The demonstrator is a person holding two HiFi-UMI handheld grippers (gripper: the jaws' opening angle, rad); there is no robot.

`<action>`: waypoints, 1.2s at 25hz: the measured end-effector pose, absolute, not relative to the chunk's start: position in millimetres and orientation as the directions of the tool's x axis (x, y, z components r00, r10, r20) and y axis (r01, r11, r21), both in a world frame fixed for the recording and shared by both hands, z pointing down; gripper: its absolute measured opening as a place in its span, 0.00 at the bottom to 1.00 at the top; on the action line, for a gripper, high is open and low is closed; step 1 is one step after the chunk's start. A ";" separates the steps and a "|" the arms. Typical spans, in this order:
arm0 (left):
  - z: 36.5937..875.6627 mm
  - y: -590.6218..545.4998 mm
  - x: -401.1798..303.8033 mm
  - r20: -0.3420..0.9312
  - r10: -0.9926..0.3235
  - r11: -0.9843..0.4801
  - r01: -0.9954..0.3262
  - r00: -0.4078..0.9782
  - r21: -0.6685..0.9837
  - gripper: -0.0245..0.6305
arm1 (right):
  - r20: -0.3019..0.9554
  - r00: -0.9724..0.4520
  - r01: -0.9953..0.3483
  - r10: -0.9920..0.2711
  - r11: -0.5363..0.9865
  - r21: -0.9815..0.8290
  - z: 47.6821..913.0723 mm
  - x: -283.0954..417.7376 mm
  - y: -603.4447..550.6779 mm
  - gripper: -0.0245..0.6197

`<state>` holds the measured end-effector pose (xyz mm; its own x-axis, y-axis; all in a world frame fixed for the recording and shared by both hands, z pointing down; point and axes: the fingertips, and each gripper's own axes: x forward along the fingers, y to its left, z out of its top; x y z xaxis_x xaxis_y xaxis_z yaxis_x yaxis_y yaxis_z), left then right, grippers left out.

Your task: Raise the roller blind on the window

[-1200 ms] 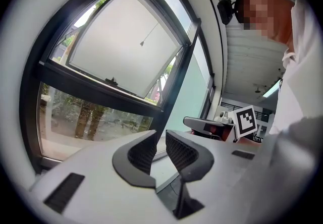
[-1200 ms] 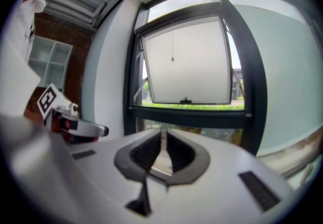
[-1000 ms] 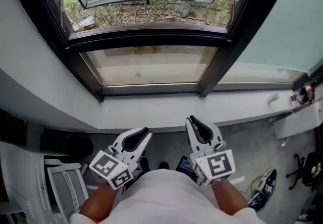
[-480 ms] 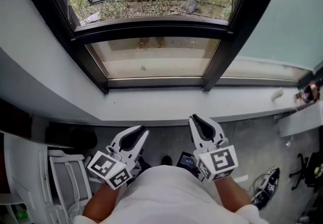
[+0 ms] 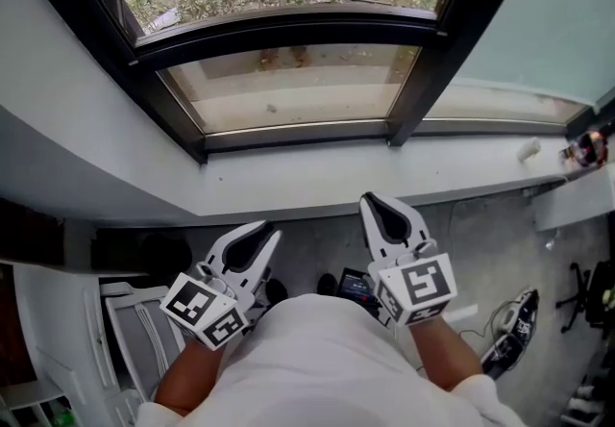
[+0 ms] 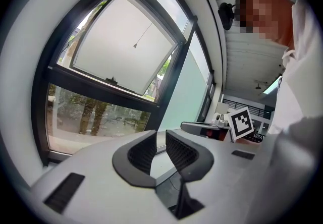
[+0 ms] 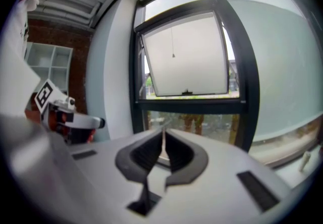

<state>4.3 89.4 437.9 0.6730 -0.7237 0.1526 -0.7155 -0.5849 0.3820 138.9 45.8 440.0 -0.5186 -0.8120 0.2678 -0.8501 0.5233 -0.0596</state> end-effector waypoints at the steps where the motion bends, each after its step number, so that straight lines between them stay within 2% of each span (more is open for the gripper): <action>1: 436.7 90.2 3.4 0.151 -0.720 -0.590 -0.713 0.677 0.380 0.15 | 0.273 -0.512 -0.853 -0.814 0.519 -0.053 440.0 137.4 46.5 0.09; 9: 431.4 101.3 -4.2 0.147 -0.698 -0.618 -0.693 0.701 0.371 0.15 | 0.317 -0.474 -0.867 -0.821 0.498 -0.007 442.2 128.9 56.8 0.07; 14: 431.9 107.7 -5.4 0.154 -0.690 -0.621 -0.687 0.708 0.376 0.15 | 0.333 -0.484 -0.867 -0.809 0.495 -0.056 443.4 127.0 62.8 0.07; 30: 435.4 114.1 -5.2 0.156 -0.660 -0.642 -0.660 0.735 0.392 0.15 | 0.340 -0.464 -0.877 -0.818 0.478 -0.049 444.8 121.4 66.9 0.07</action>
